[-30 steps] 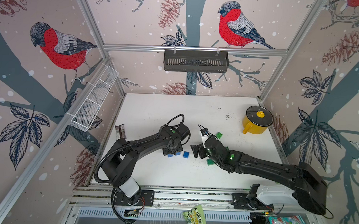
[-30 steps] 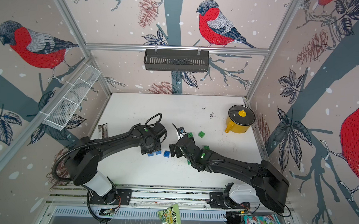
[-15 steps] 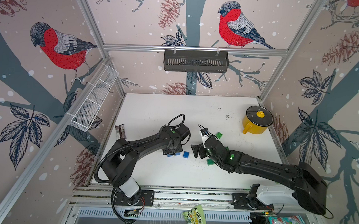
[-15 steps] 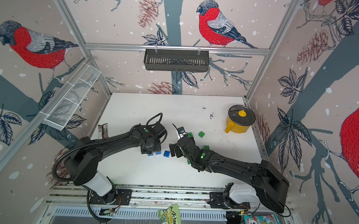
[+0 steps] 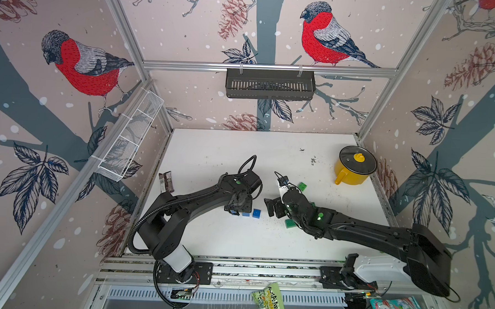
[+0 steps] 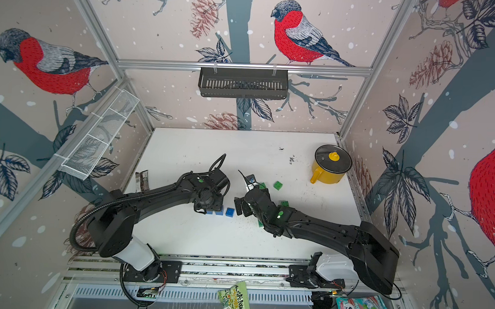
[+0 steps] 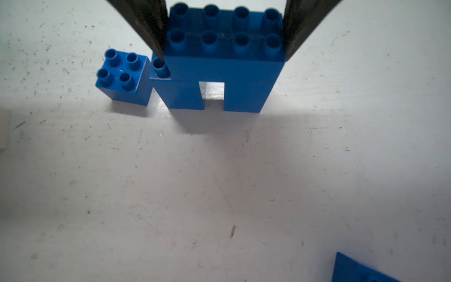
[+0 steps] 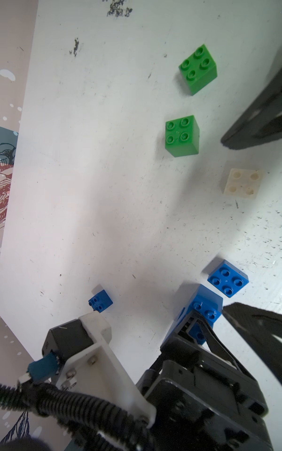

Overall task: Assemble the letter h with lego
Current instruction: Assemble the lego brick with the lego brick, then pick up the lego brick from the center of the board.

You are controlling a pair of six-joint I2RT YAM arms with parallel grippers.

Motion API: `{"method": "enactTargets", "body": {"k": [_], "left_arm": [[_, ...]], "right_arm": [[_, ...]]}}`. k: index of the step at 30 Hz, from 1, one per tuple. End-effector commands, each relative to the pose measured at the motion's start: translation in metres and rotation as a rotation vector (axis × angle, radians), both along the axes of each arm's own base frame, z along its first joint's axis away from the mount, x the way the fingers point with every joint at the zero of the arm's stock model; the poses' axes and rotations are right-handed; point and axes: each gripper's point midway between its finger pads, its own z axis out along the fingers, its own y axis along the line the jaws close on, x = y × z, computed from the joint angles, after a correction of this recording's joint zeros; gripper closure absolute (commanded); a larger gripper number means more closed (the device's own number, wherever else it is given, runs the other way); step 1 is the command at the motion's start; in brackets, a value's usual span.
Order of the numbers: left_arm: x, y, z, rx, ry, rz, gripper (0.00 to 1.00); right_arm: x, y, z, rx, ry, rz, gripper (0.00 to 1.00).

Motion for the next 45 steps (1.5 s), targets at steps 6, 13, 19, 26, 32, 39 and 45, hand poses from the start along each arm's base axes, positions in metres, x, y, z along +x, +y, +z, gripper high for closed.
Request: {"method": "enactTargets", "body": {"k": [6,13,19,26,32,39,45], "left_arm": [[-0.006,0.005,-0.001,0.022,0.024,-0.012,0.24],[0.005,0.004,0.016,0.015,-0.005,0.002,0.17],[0.028,0.010,0.040,-0.015,-0.076,0.024,0.10],[0.073,0.037,0.059,-0.062,-0.197,0.078,0.02],[0.095,0.072,0.041,0.016,-0.234,0.075,0.02],[0.117,0.088,0.032,0.037,-0.261,0.075,0.02],[0.128,0.097,-0.003,0.025,-0.153,0.065,0.10]], "right_arm": [[0.003,0.000,0.001,0.011,-0.006,-0.014,0.01],[0.002,0.000,0.002,0.013,-0.007,-0.013,0.01],[0.002,-0.001,0.004,0.018,-0.011,-0.013,0.00],[0.001,0.000,0.006,0.024,-0.016,-0.004,0.00],[0.002,-0.002,0.008,0.045,-0.025,-0.015,0.00],[0.002,0.000,0.002,0.033,-0.013,-0.010,0.00],[0.003,-0.002,0.001,0.023,-0.011,-0.024,0.00]]}}
